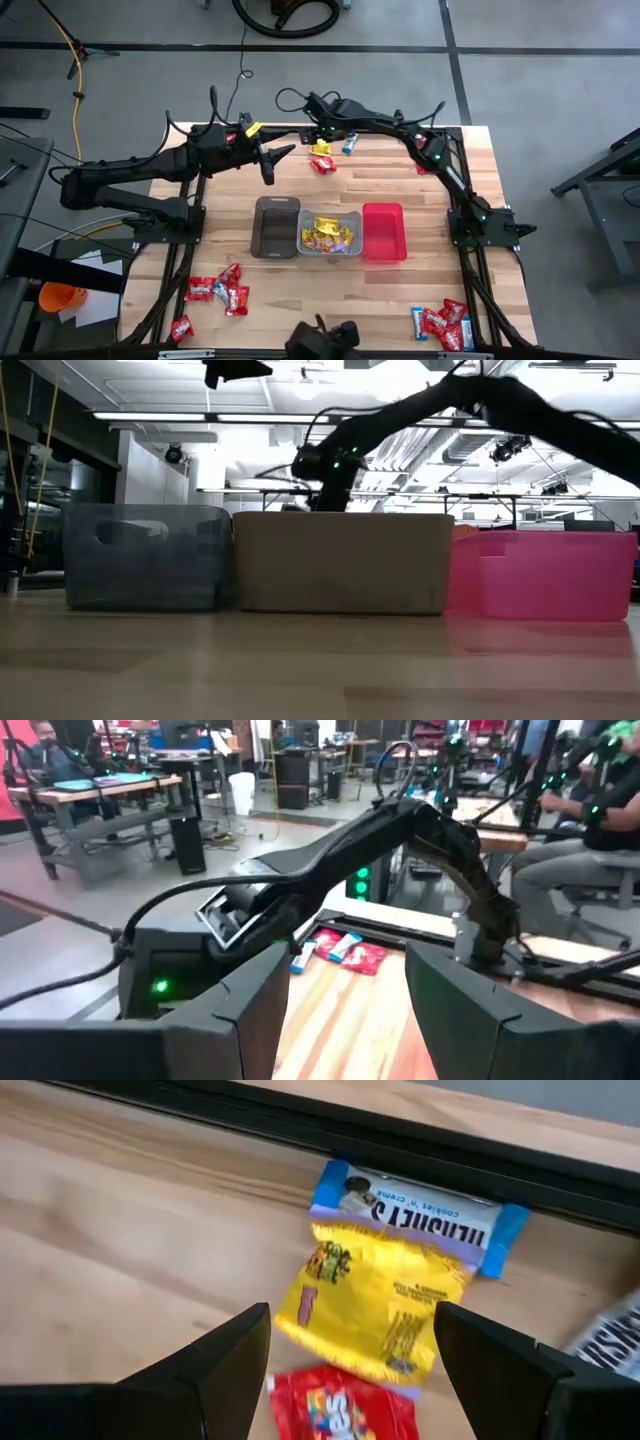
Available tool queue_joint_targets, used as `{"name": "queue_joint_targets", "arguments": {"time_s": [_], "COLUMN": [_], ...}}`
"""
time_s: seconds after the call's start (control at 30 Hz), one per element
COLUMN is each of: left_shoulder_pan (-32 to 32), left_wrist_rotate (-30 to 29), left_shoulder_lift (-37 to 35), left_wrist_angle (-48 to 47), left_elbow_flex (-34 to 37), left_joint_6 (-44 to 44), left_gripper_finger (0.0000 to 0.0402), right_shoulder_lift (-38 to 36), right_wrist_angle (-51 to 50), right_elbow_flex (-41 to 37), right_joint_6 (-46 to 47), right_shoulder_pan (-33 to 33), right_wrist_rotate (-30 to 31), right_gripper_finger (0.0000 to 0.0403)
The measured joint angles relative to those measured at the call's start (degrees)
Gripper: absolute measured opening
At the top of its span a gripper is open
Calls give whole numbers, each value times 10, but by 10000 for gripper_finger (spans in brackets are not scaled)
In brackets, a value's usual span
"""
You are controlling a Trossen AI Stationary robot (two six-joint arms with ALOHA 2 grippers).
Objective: Sort candy
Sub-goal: Put the yellow candy into the gray bin
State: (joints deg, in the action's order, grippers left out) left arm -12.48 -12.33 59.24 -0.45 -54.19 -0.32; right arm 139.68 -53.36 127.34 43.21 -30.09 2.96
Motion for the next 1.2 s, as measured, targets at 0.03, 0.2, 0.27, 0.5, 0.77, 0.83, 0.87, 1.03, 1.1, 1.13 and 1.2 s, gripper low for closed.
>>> {"name": "queue_joint_targets", "arguments": {"time_s": [0.03,0.2,0.27,0.5,0.77,0.83,0.87,1.03,1.1,1.13,1.2], "left_shoulder_pan": [-2,-11,-12,-14,-15,-19,-20,-34,-40,-43,-46], "left_wrist_rotate": [0,-1,-1,0,21,38,42,41,41,40,41], "left_shoulder_lift": [0,0,0,0,-14,-27,-32,-51,-55,-56,-59], "left_wrist_angle": [-5,-39,-45,-48,-67,-85,-91,-105,-105,-105,-106], "left_elbow_flex": [0,0,0,0,0,0,0,0,0,0,0], "left_joint_6": [0,0,-6,-20,-10,7,13,26,24,22,20], "left_gripper_finger": [188,188,188,188,188,188,188,188,188,188,188], "right_shoulder_lift": [14,66,67,63,65,64,54,-6,-30,-45,-73], "right_wrist_angle": [-10,-53,-52,-44,-68,-77,-67,-34,-30,-32,-33], "right_elbow_flex": [19,77,59,24,54,76,75,65,66,66,66], "right_joint_6": [4,25,47,72,31,-4,-16,-64,-82,-96,-133], "right_shoulder_pan": [0,0,0,0,0,-3,-4,-14,-18,-19,-20], "right_wrist_rotate": [0,3,-3,5,28,34,41,48,53,56,64], "right_gripper_finger": [277,277,275,239,137,102,80,13,20,19,8]}}
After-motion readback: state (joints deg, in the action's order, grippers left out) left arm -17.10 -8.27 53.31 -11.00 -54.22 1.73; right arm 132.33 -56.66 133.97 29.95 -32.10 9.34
